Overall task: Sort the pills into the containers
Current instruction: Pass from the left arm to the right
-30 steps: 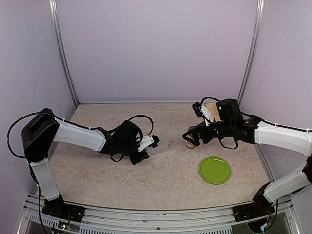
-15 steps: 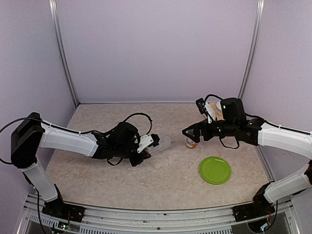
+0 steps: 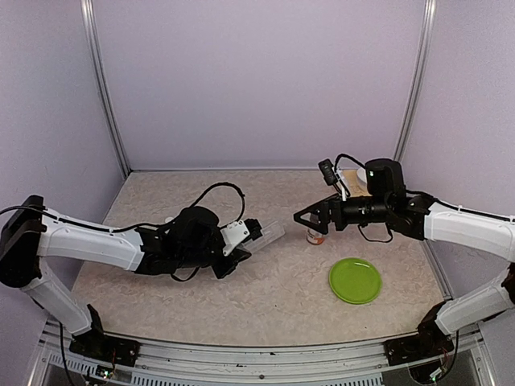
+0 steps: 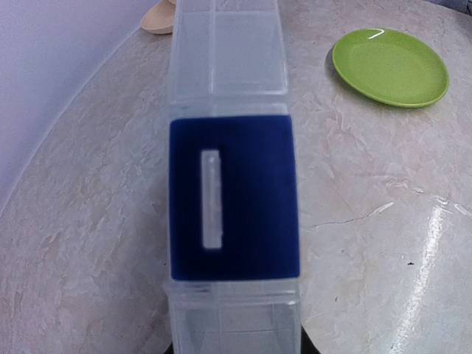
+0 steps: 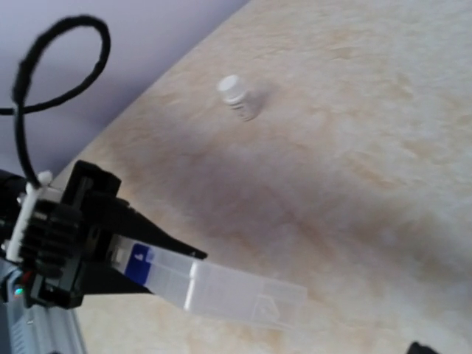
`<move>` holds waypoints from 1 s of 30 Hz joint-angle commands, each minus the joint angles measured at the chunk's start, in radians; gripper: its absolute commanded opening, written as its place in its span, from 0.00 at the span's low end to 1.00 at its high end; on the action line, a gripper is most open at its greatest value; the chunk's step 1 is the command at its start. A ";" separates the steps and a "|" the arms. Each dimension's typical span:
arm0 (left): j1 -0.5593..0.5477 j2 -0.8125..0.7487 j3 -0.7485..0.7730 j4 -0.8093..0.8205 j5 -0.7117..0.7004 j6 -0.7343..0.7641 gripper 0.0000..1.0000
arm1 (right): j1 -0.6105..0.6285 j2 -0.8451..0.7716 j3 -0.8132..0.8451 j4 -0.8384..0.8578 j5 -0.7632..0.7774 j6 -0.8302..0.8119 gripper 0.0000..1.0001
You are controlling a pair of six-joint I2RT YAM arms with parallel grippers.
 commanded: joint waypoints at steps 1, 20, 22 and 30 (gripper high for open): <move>-0.033 -0.054 -0.038 0.088 -0.051 -0.020 0.02 | -0.008 0.031 -0.019 0.082 -0.123 0.049 1.00; -0.139 -0.077 -0.071 0.164 -0.143 -0.031 0.02 | 0.041 0.160 -0.006 0.177 -0.225 0.141 1.00; -0.144 -0.071 -0.070 0.164 -0.149 -0.033 0.02 | 0.047 0.163 -0.011 0.187 -0.231 0.144 1.00; -0.157 -0.045 -0.061 0.168 -0.171 -0.034 0.02 | 0.056 0.187 -0.028 0.235 -0.270 0.175 1.00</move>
